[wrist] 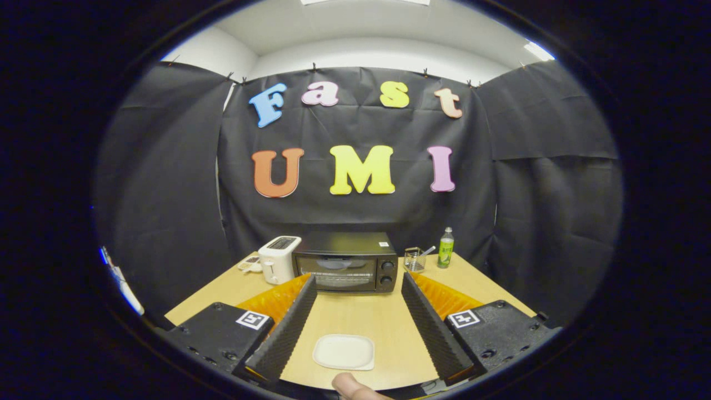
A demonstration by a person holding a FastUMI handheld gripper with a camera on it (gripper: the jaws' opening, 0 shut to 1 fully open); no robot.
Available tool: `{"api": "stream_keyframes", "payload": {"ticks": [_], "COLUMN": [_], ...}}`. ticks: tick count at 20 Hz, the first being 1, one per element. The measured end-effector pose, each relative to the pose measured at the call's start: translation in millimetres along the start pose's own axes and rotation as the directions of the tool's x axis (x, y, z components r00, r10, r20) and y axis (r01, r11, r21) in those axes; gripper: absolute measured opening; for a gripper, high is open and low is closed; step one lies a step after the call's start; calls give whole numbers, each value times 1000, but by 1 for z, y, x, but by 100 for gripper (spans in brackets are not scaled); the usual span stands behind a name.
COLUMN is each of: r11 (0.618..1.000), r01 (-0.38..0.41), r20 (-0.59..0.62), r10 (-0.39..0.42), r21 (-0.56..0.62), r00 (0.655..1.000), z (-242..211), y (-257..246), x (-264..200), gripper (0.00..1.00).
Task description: Open the toaster oven, put the food inside, and close the toaster oven door.
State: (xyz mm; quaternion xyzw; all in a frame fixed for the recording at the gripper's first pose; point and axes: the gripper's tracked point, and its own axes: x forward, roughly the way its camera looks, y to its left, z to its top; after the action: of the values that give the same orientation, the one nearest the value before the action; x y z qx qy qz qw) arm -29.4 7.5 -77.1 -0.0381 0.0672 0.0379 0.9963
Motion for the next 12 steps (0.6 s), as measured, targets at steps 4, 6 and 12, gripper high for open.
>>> {"api": "stream_keyframes", "payload": {"ticks": [4, 6, 12], "r11": [1000, 999, 996], "r01": [-30, -33, -66], "r20": [-6, 12, 53], "r10": [30, 34, 70], "r21": [-3, -25, -67], "r00": [1000, 999, 996], "z": [1, 5, 13], "y": [7, 9, 21], "x": [-6, -11, -31], "gripper": [100, 100, 100]}}
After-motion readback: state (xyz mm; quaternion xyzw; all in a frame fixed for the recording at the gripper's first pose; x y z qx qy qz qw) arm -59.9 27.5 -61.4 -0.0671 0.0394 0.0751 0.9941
